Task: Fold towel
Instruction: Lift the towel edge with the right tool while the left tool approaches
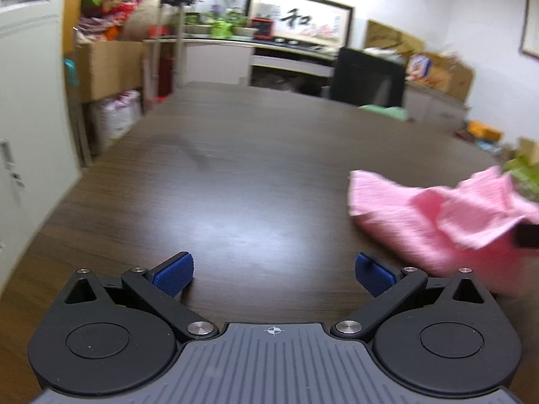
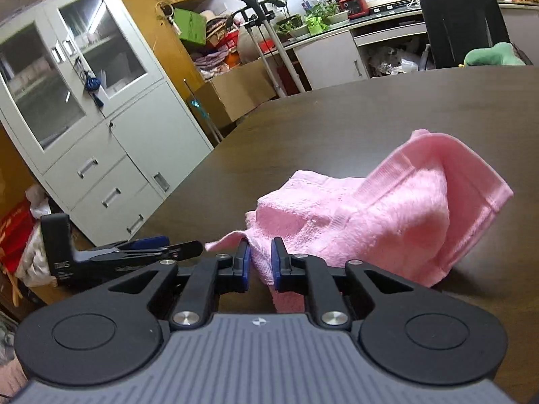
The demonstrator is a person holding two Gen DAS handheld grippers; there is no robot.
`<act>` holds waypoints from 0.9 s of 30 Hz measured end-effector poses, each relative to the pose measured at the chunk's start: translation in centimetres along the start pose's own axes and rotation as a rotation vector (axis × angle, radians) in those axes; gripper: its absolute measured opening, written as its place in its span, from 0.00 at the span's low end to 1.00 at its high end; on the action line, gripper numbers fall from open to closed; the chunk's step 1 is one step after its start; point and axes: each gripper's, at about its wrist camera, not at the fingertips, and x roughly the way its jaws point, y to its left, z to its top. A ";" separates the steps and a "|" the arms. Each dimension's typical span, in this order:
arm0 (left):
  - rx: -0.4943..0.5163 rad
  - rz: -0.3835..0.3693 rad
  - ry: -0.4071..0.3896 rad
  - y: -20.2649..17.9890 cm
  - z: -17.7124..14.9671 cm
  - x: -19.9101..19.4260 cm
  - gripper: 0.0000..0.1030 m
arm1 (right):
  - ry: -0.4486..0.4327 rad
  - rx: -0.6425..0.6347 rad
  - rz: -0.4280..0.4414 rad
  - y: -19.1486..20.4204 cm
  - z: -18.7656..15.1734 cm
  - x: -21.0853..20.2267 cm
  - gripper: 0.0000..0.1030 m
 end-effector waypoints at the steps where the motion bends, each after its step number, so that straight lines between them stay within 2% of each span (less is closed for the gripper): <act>1: 0.006 -0.012 -0.009 -0.2 0.0 -0.1 1.00 | -0.007 0.006 0.011 -0.3 -0.1 0.1 0.16; 3: 0.035 -0.017 -0.031 -0.9 0.0 -0.4 1.00 | -0.023 0.018 0.025 -0.9 -0.3 0.3 0.16; 6: 0.116 0.020 -0.064 -2.8 -0.2 -0.5 1.00 | -0.031 0.037 0.041 -1.8 -0.7 0.8 0.17; 8: 0.208 0.051 -0.112 -4.6 -0.6 -0.6 1.00 | -0.022 0.044 0.039 -2.3 -1.1 1.1 0.16; 12: 0.397 0.062 -0.199 -8.3 -1.7 -0.9 1.00 | -0.032 0.011 0.037 -1.7 -1.2 0.9 0.20; 15: 0.450 0.073 -0.232 -10.0 -1.8 -0.5 1.00 | -0.026 -0.013 0.038 -1.3 -1.5 0.9 0.22; 21: 0.453 0.135 -0.240 -10.7 -1.4 0.3 1.00 | -0.036 -0.007 0.053 -1.4 -1.4 0.6 0.22; 23: 0.454 0.104 -0.227 -10.5 -1.2 0.1 1.00 | -0.040 0.001 0.059 -1.6 -1.3 0.5 0.22; 27: 0.513 -0.052 -0.243 -10.6 -1.6 -1.1 1.00 | -0.040 0.013 0.069 -2.0 -1.3 0.4 0.22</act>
